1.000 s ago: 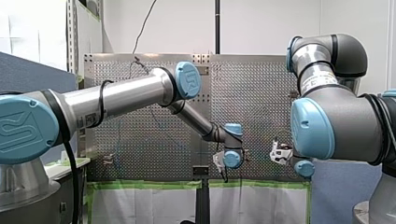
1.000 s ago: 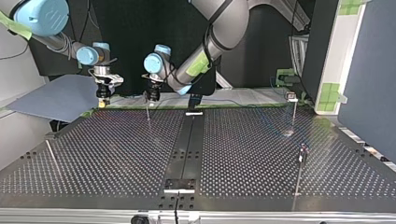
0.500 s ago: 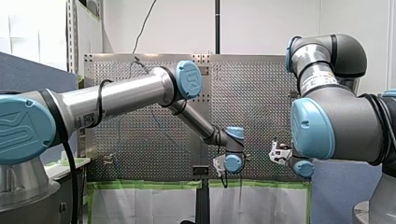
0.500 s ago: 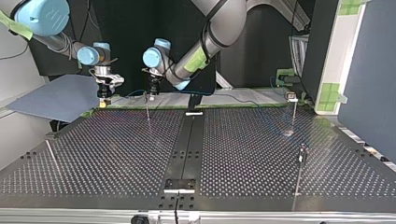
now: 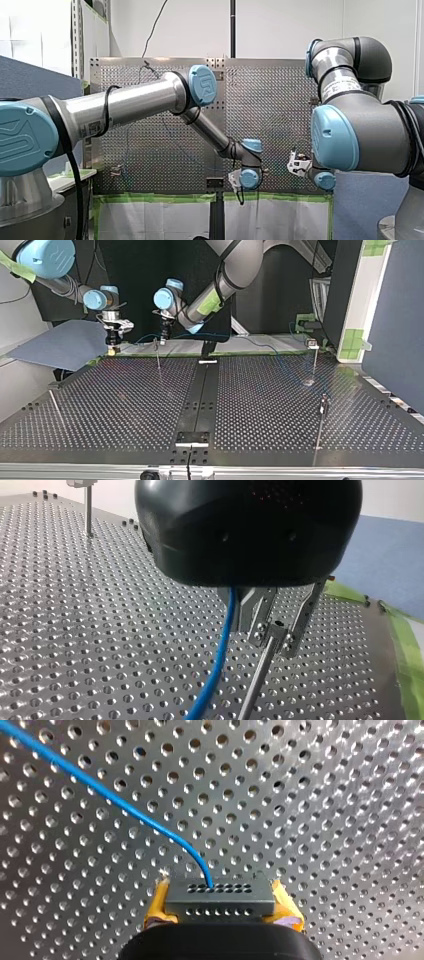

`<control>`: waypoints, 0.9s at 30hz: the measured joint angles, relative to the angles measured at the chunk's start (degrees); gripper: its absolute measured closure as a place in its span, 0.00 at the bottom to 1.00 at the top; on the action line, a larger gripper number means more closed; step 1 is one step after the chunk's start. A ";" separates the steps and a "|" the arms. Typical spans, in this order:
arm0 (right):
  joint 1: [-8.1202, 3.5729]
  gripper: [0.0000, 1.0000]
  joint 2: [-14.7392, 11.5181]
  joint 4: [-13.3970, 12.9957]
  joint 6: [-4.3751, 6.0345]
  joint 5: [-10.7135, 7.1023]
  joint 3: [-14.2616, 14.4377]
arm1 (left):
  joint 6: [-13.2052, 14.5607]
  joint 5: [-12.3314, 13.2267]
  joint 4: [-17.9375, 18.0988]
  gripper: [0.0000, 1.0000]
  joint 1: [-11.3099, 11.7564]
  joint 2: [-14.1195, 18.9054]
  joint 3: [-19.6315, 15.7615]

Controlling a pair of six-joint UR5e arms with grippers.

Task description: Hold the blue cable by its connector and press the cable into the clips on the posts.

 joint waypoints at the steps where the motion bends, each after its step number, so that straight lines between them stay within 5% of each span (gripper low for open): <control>1: 0.01 1.00 0.00 -0.05 0.06 -0.16 0.00 | -0.02 0.04 -0.08 1.00 0.00 -0.21 0.26; 11: 0.10 1.00 0.09 -0.37 0.22 -0.53 -0.01 | -0.28 1.27 -3.73 1.00 0.00 -3.75 1.40; 27: -0.21 1.00 0.12 -0.35 0.09 0.63 -0.18 | 0.14 1.43 -4.78 1.00 0.00 -3.38 1.56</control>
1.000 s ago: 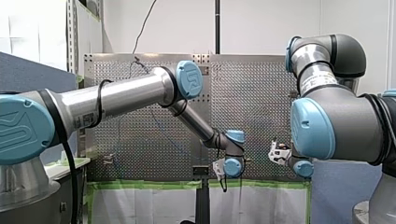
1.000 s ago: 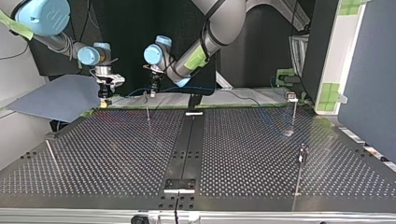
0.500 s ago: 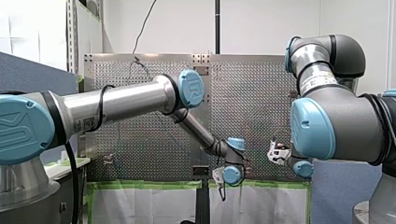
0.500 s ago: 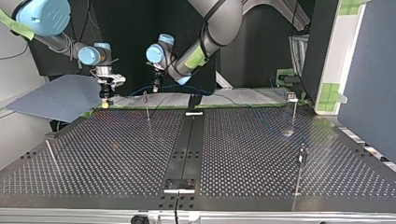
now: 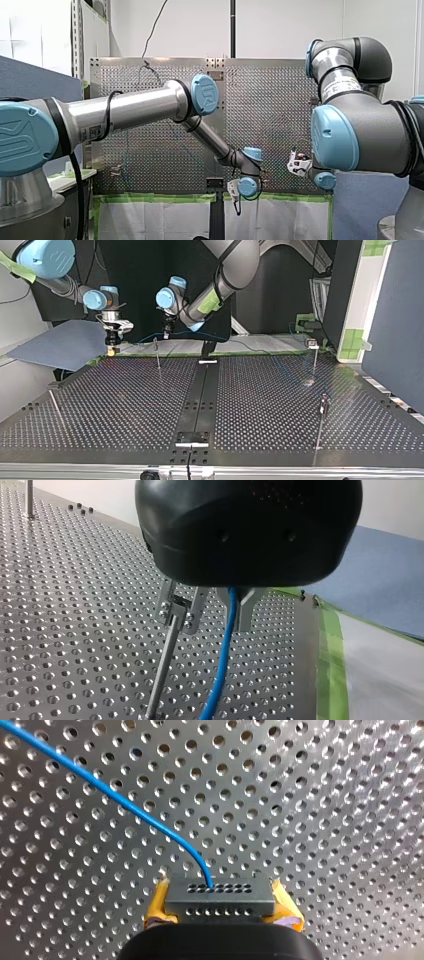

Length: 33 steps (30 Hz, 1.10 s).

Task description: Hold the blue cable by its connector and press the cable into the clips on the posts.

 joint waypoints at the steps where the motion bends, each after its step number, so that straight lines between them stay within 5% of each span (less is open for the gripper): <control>1: -0.07 1.00 -0.01 -0.03 0.00 0.33 0.00 | -0.01 0.00 0.00 1.00 0.00 0.07 0.03; 11: -0.53 1.00 -0.01 -0.37 0.11 1.26 -0.01 | 0.12 -0.02 -0.05 1.00 0.00 0.60 0.56; 33: -0.50 1.00 0.04 -0.52 0.56 -0.21 -0.16 | -0.93 1.84 -0.56 1.00 0.49 0.62 2.59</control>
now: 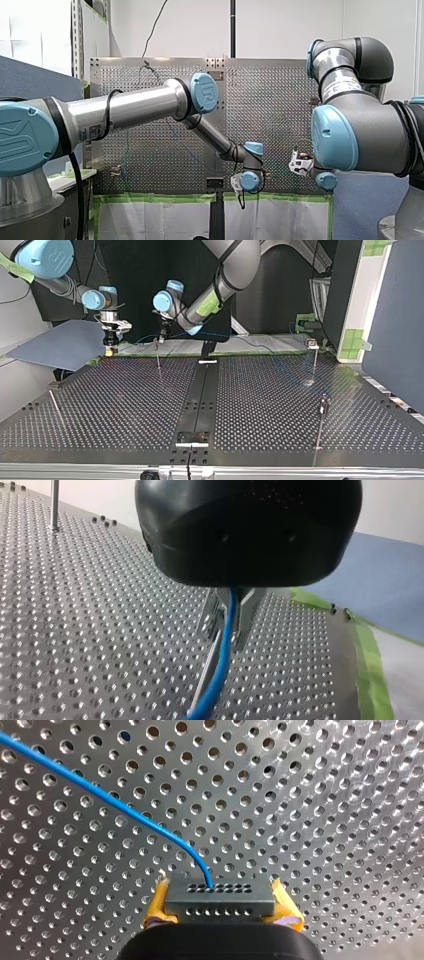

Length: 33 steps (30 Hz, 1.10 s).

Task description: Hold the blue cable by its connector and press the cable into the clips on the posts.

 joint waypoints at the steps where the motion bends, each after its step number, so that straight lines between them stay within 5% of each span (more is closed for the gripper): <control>1: 0.01 1.00 0.00 -0.01 0.02 -0.07 0.00 | -0.02 0.05 -0.01 1.00 0.30 0.00 0.09; 14: -0.06 1.00 0.02 -0.03 0.14 -0.55 -0.05 | -0.41 1.10 -2.37 1.00 5.90 -0.07 1.60; 33: -0.16 1.00 0.16 -0.11 1.55 0.21 -2.16 | -0.44 5.15 -2.76 1.00 6.51 -0.11 3.02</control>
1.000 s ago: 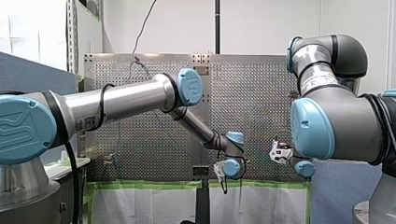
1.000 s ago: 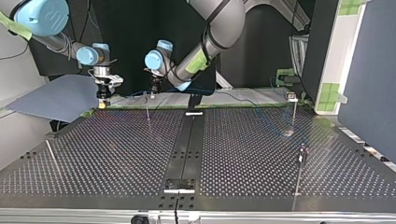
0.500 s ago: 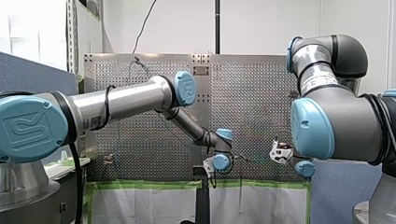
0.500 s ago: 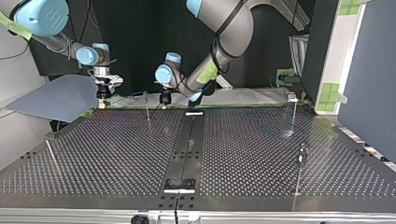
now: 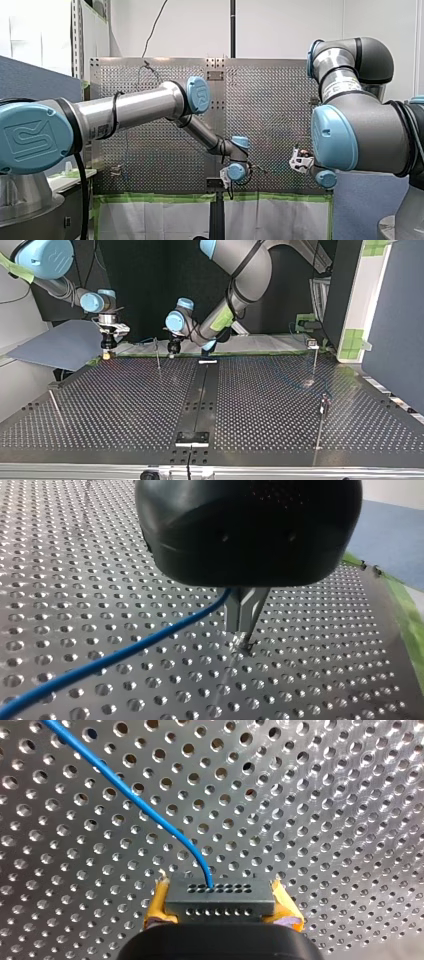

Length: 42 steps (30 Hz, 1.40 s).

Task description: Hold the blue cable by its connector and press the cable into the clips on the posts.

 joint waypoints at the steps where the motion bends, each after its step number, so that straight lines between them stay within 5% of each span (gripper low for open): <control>1: -0.01 1.00 0.02 0.07 0.00 0.09 -0.21 | -0.01 0.03 -0.05 1.00 0.10 -0.01 0.13; 15: 0.22 1.00 4.03 3.85 -1.62 2.54 -4.58 | 0.02 -0.01 -0.27 1.00 1.09 -0.15 -0.39; 42: -0.15 1.00 7.48 8.81 -1.37 3.78 -14.04 | 0.20 -0.14 -3.92 1.00 1.78 -2.81 3.95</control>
